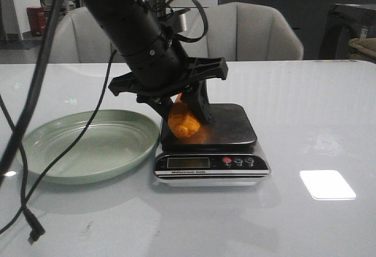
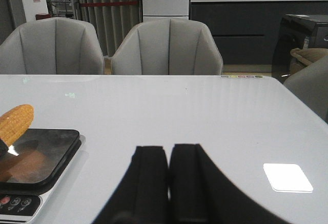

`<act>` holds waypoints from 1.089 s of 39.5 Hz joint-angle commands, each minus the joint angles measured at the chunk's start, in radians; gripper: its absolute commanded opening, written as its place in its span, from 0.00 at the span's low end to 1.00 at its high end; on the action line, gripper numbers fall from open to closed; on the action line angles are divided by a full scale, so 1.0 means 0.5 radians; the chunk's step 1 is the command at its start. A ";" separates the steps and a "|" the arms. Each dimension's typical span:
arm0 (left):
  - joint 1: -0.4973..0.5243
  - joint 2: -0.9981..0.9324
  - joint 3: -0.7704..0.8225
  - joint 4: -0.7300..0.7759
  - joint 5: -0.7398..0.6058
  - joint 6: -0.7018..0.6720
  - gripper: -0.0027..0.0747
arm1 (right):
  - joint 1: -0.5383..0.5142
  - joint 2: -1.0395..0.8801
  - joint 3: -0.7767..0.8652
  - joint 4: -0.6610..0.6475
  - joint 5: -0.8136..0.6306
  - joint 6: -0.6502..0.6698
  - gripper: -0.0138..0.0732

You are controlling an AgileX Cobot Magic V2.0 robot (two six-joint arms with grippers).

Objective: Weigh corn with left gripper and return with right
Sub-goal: 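Carry the corn cob with the left gripper onto the scale, then open the left gripper and lift it away from the scale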

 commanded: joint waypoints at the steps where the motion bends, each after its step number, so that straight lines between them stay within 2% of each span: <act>1: -0.012 -0.080 -0.064 -0.085 -0.142 -0.017 0.32 | -0.008 -0.039 0.020 -0.002 -0.158 -0.014 0.34; 8: -0.012 -0.058 -0.064 -0.123 -0.180 -0.017 0.65 | -0.008 -0.041 0.020 -0.002 -0.158 -0.014 0.34; 12: -0.012 -0.058 -0.085 -0.166 -0.179 -0.017 0.74 | -0.008 -0.041 0.020 -0.002 -0.158 -0.014 0.34; 24: -0.012 -0.163 -0.134 -0.173 -0.104 -0.017 0.72 | -0.008 -0.041 0.020 -0.002 -0.158 -0.014 0.34; 32: -0.008 -0.343 -0.098 0.030 0.037 -0.017 0.70 | -0.008 -0.041 0.020 -0.002 -0.158 -0.014 0.34; 43: -0.008 -0.971 0.449 0.242 -0.099 -0.014 0.61 | -0.008 -0.041 0.020 -0.002 -0.158 -0.014 0.34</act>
